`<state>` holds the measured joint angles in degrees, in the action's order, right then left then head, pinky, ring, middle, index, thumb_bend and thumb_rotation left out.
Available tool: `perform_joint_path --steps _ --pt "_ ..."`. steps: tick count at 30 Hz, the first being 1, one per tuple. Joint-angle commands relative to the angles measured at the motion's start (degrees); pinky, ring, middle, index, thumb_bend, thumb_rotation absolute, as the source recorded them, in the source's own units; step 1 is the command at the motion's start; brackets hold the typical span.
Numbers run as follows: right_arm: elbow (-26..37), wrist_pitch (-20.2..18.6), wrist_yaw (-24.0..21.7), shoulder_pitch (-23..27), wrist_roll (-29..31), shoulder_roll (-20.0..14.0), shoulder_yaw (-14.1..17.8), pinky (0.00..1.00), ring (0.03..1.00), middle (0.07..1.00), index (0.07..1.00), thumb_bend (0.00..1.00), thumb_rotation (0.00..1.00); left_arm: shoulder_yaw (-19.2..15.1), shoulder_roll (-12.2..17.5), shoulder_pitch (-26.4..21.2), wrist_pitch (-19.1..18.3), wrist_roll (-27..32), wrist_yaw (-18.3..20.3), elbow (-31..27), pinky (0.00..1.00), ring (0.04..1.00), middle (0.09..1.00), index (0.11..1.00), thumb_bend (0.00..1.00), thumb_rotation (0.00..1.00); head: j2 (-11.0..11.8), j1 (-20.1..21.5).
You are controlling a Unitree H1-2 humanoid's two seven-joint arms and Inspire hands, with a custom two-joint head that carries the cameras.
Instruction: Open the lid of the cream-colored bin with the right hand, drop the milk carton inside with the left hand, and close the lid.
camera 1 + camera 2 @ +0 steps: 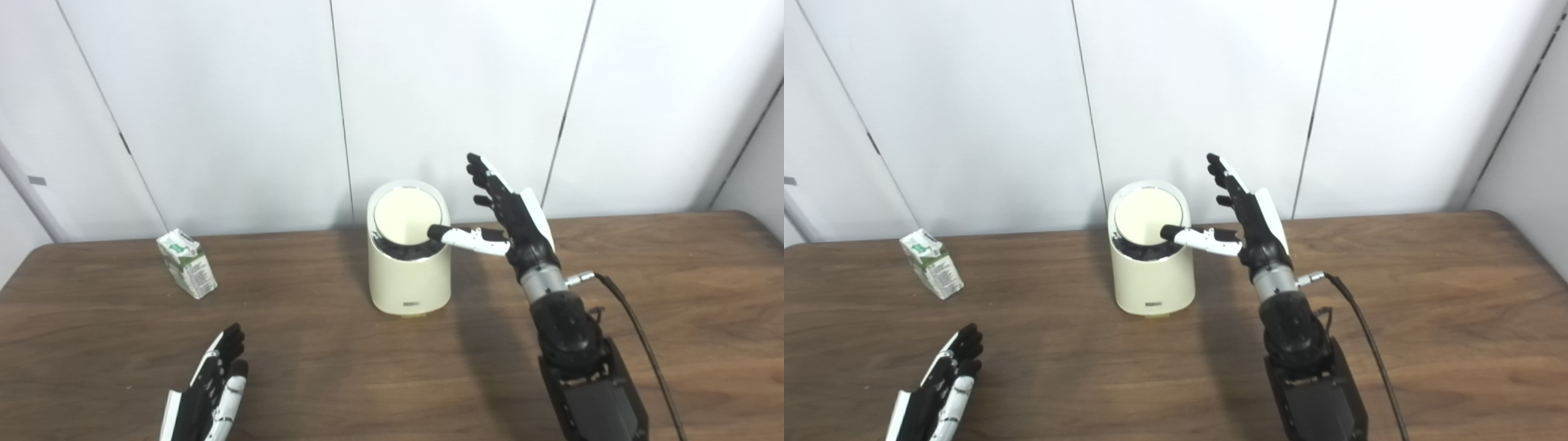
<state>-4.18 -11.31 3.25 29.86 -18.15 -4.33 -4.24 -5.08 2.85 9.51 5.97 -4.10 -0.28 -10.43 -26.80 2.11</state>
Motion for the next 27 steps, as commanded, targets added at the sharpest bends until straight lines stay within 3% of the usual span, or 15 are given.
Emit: perform_joint_path --steps 1,10,16,27 --pt "-0.11 1.40 0.94 4.18 -1.38 -0.49 -0.37 0.84 0.925 0.927 0.916 0.91 0.36 0.31 -0.32 0.76 0.41 -0.15 -0.66 -0.74 0.89 0.906 0.911 0.931 0.47 0.76 -0.09 0.00" --pt "-7.45 3.12 2.82 9.45 -2.70 -1.04 -1.23 0.91 0.940 0.925 0.916 0.92 0.35 0.21 -0.47 0.70 0.21 0.17 -0.54 -0.86 0.91 0.914 0.917 0.937 0.49 0.76 -1.07 0.07" --pt "-11.25 3.13 4.22 11.89 -6.40 -1.99 -3.48 0.85 0.904 0.912 0.913 0.95 0.40 0.20 -0.52 0.75 0.50 0.47 -0.44 -0.71 0.90 0.912 0.916 0.935 0.49 0.76 -1.58 -0.15" --pt "-13.93 3.37 6.05 13.50 -10.11 -2.91 -5.06 0.83 0.899 0.913 0.900 0.94 0.32 0.23 -0.73 1.04 0.27 -0.13 -0.71 -1.23 0.88 0.903 0.906 0.916 0.52 0.78 -2.64 -0.58"
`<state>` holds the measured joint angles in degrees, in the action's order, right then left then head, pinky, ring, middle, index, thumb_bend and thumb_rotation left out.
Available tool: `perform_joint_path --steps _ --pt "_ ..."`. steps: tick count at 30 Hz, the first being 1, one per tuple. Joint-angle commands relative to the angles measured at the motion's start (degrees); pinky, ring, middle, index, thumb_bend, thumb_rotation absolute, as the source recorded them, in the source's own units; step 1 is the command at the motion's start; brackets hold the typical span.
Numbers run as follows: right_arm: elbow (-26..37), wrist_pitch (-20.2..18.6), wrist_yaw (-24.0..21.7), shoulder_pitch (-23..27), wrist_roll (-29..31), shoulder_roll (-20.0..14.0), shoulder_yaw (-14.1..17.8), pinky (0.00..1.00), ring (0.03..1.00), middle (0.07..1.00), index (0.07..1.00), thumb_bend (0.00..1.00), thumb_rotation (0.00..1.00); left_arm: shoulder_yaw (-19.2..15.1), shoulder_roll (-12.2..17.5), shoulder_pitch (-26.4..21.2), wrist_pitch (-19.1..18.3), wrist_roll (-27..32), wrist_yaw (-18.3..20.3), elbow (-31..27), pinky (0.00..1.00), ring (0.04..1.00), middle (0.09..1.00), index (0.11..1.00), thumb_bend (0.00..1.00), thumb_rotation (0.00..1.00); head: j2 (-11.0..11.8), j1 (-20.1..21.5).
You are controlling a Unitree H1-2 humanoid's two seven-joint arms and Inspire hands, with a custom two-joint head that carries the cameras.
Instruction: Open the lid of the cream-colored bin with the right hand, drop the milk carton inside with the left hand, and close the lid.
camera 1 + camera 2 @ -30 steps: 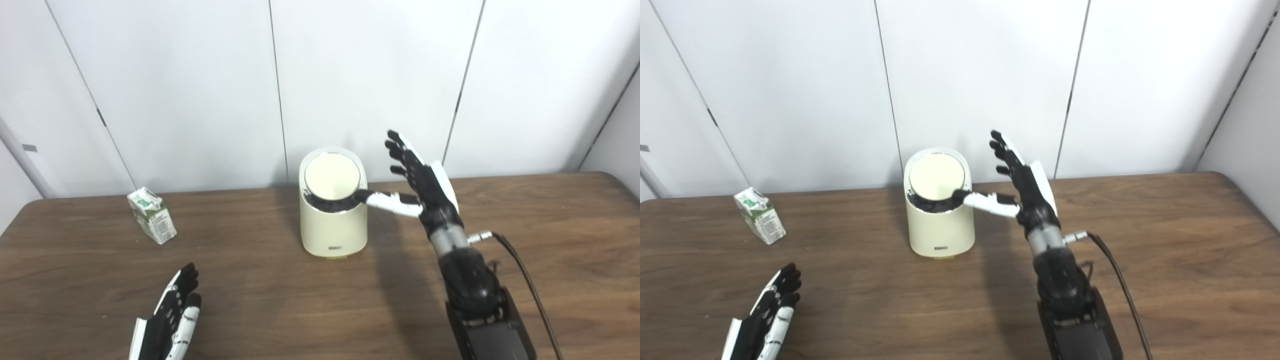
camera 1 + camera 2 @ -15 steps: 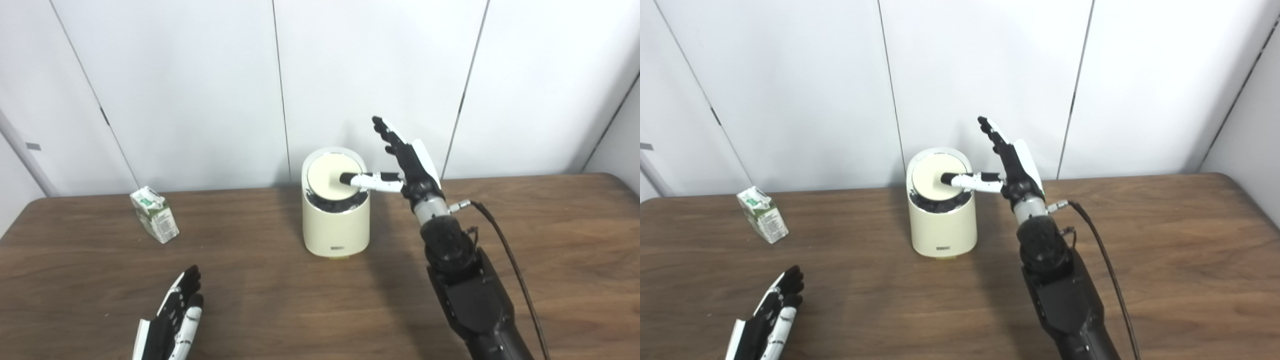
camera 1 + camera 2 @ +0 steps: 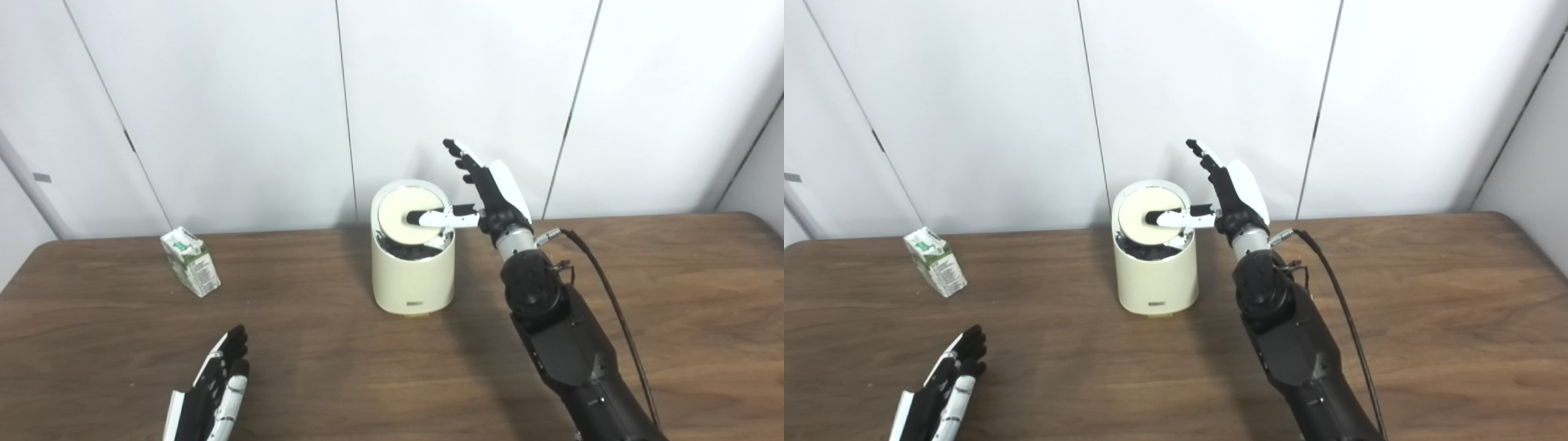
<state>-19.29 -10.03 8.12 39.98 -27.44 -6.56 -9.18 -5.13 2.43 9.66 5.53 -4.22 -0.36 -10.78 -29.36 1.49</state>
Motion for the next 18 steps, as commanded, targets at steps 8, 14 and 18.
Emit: perform_joint_path --steps 8,14,18 --pt "1.34 2.88 0.92 2.86 -3.61 -2.43 -2.22 0.84 0.902 0.913 0.906 0.96 0.32 0.26 -0.53 1.03 -0.11 -0.06 -0.75 -1.68 0.87 0.906 0.908 0.918 0.53 0.79 -0.95 0.27" --pt "2.53 2.94 -0.22 2.18 -4.33 -3.85 -3.21 0.85 0.909 0.911 0.908 0.97 0.32 0.23 -0.49 0.94 -0.36 0.57 -0.73 -1.84 0.88 0.907 0.911 0.920 0.54 0.78 -1.47 0.26" --pt "3.60 2.78 -1.19 1.63 -3.97 -4.23 -3.25 0.85 0.910 0.909 0.909 0.97 0.31 0.24 -0.29 0.84 -0.20 -0.07 -0.94 -1.71 0.88 0.908 0.910 0.921 0.55 0.78 -1.68 0.38"
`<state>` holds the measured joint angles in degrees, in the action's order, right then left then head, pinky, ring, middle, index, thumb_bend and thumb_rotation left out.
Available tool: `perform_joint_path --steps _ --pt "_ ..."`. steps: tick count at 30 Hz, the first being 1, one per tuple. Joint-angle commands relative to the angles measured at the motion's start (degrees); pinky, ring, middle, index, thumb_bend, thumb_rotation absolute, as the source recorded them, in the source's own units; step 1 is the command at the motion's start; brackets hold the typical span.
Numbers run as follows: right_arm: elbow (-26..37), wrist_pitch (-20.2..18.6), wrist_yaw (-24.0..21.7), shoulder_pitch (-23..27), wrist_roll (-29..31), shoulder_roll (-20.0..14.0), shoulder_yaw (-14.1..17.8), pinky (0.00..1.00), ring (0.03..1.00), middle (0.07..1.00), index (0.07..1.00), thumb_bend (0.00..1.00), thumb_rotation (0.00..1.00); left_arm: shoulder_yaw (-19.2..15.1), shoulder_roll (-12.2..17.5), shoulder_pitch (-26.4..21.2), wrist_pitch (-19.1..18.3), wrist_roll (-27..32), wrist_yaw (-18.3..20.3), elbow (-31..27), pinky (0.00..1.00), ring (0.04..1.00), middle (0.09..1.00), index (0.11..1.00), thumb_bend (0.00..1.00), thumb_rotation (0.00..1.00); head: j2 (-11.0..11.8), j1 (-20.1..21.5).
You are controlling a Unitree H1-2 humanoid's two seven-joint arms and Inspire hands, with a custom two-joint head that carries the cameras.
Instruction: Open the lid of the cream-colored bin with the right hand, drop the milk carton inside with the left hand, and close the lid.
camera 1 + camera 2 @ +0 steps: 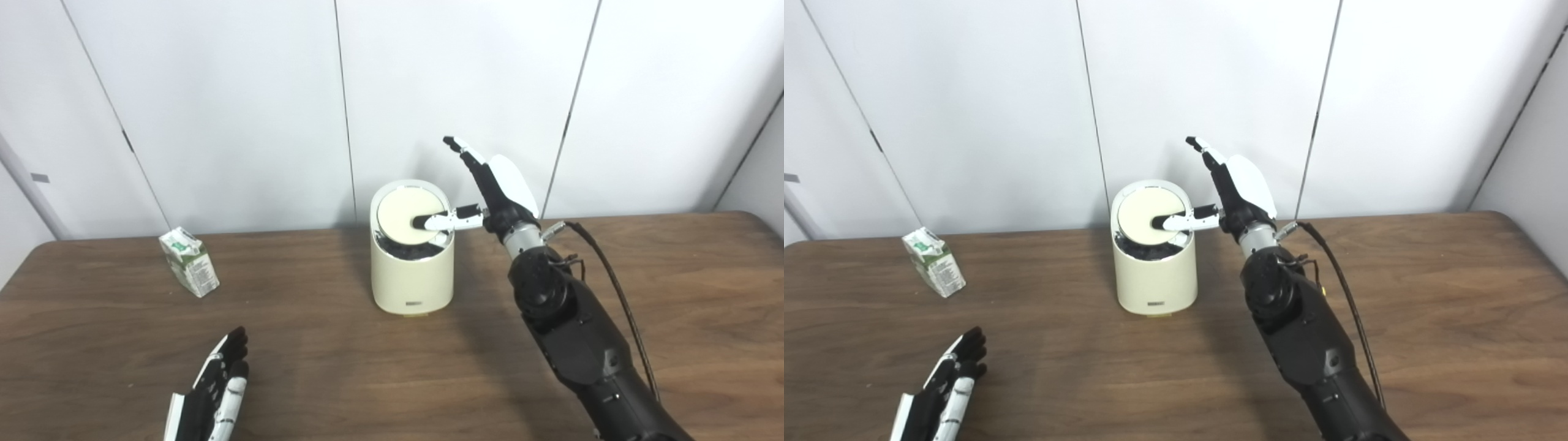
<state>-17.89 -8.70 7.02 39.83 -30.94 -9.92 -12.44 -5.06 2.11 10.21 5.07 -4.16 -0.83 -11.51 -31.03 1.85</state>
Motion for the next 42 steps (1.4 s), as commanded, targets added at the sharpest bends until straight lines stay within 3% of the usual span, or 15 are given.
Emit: perform_joint_path --steps 1,11,16,19,33,38,42 --pt "2.32 1.46 -0.26 1.71 -0.30 -0.89 0.11 0.84 0.906 0.908 0.908 0.97 0.31 0.17 0.02 0.28 0.27 -0.31 -0.55 -0.98 0.88 0.906 0.908 0.920 0.55 0.79 -0.01 0.03" --pt "4.56 -0.53 -3.11 1.47 0.37 -0.46 0.50 0.84 0.913 0.919 0.913 0.97 0.31 0.21 0.44 0.10 0.81 0.53 -0.15 -0.74 0.88 0.905 0.907 0.924 0.56 0.76 -0.80 -0.03" --pt "4.92 -0.76 -3.87 1.87 -2.00 -1.34 -0.87 0.86 0.917 0.916 0.916 0.97 0.33 0.39 0.10 0.36 -0.36 -0.40 -0.63 -1.83 0.88 0.900 0.905 0.922 0.56 0.77 -1.26 0.02" --pt "5.05 -0.86 -4.69 2.45 -5.14 -2.62 -2.94 0.93 0.944 0.923 0.915 0.97 0.30 0.60 0.19 0.36 -0.62 -0.77 -0.77 -1.95 0.88 0.902 0.900 0.915 0.57 0.78 -1.50 -0.04" --pt "6.70 -1.45 -5.30 3.89 -19.16 -6.85 -11.00 0.96 0.981 0.956 0.926 0.98 0.30 0.85 0.19 0.19 0.32 -0.89 -1.07 -1.20 0.88 0.903 0.902 0.913 0.57 0.80 -2.00 -0.12" --pt "7.29 -1.28 -5.40 4.35 -21.24 -7.29 -11.41 0.98 0.986 0.955 0.932 0.99 0.28 0.97 0.24 0.23 0.64 -0.92 -1.05 -1.12 0.87 0.900 0.902 0.916 0.58 0.81 -2.10 -0.25" --pt "8.72 -1.96 -6.10 3.89 -17.98 -6.07 -8.74 0.97 0.984 0.950 0.932 0.97 0.30 0.94 0.15 0.36 0.57 -0.16 -0.86 -1.27 0.87 0.901 0.903 0.916 0.58 0.80 -2.23 -0.51"
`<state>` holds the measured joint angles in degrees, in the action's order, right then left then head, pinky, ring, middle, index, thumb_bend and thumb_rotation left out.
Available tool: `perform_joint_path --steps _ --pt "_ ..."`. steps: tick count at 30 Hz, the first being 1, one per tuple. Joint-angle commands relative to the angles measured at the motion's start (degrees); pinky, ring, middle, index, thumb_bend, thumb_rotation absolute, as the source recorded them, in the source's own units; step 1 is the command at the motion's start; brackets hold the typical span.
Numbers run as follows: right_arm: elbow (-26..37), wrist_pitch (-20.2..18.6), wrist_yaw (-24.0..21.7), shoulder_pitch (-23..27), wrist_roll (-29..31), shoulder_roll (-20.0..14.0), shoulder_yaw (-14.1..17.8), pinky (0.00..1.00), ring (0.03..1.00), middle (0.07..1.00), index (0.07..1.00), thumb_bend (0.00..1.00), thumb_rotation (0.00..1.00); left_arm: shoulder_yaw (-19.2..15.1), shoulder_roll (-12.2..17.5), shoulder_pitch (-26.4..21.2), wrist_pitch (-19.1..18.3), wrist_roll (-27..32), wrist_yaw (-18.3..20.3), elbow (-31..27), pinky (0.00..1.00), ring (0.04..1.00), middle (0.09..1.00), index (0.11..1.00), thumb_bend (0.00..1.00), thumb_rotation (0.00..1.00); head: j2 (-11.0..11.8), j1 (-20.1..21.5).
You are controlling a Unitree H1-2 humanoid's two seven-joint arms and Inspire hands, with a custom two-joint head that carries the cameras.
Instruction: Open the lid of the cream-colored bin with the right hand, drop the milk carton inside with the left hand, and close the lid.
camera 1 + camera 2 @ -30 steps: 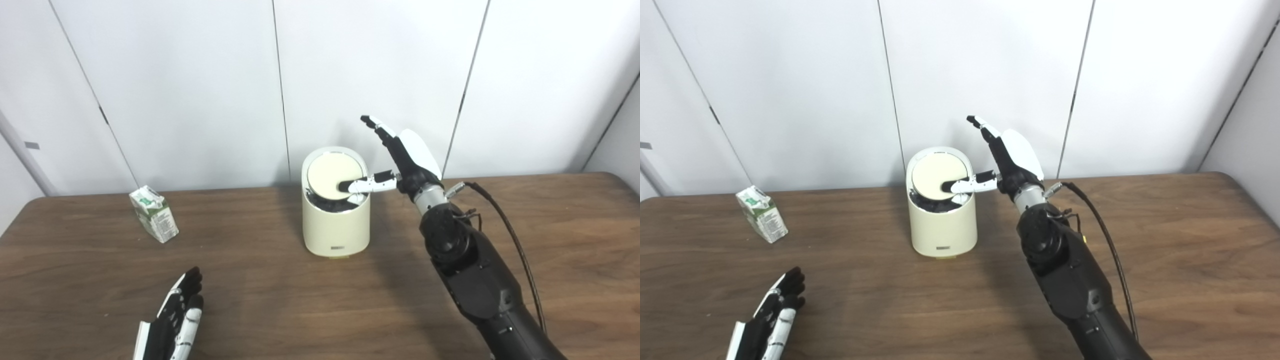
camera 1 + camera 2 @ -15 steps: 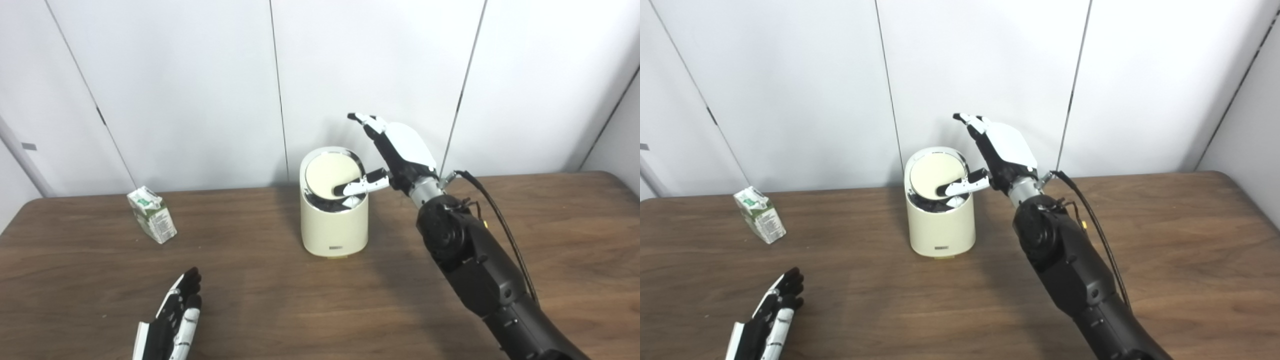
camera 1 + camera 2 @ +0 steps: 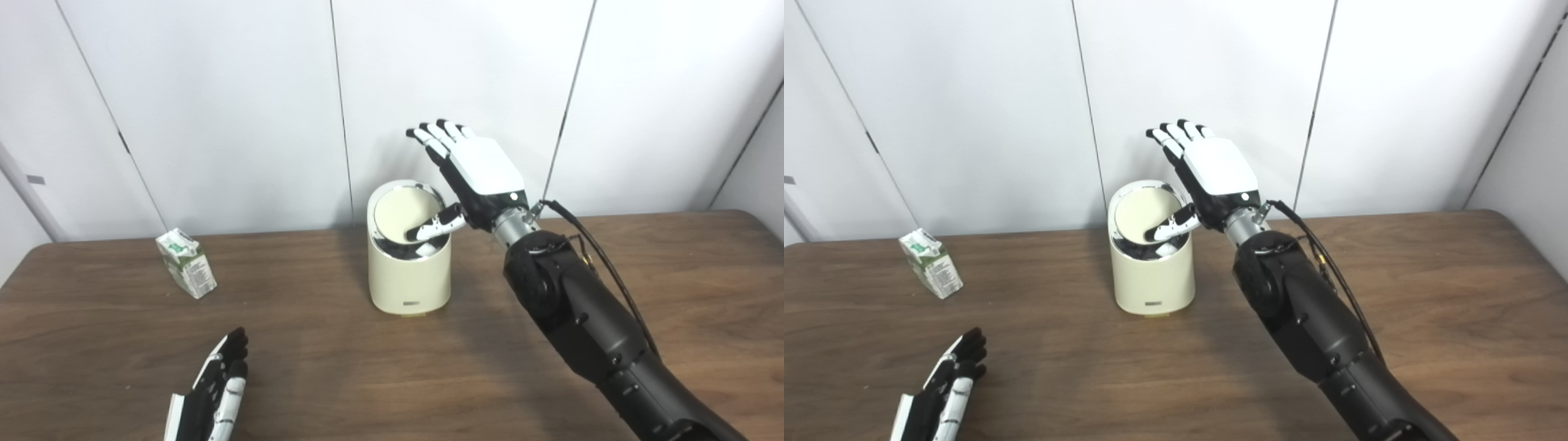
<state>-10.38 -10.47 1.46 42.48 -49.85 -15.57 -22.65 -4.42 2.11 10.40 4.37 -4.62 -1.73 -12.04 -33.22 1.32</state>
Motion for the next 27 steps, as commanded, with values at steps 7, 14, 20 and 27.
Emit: perform_joint_path --steps 7,14,20,27 --pt "4.16 -3.22 -3.78 -0.23 19.03 5.34 13.53 0.87 0.931 0.923 0.931 0.86 0.31 0.46 0.12 0.34 0.86 0.35 0.09 -1.18 0.87 0.897 0.900 0.915 0.57 0.79 -0.04 -0.41" --pt "8.87 -13.69 -7.24 -1.76 30.38 8.23 21.89 0.81 0.899 0.920 0.926 0.70 0.51 0.34 0.29 0.31 0.57 0.15 0.03 -1.31 0.86 0.888 0.897 0.909 0.57 0.78 -0.28 -0.01" --pt "13.94 -16.41 -8.68 -5.51 39.04 10.07 27.92 0.85 0.924 0.933 0.908 0.67 0.47 0.44 0.52 0.26 0.36 0.17 0.36 -1.45 0.86 0.894 0.902 0.914 0.59 0.78 -0.31 -0.18" --pt "21.31 -16.43 -11.10 -13.76 41.63 9.00 27.81 0.84 0.891 0.911 0.930 0.56 0.62 0.16 1.03 0.06 0.71 -0.17 0.40 -1.41 0.86 0.889 0.894 0.912 0.59 0.78 -0.83 0.22"
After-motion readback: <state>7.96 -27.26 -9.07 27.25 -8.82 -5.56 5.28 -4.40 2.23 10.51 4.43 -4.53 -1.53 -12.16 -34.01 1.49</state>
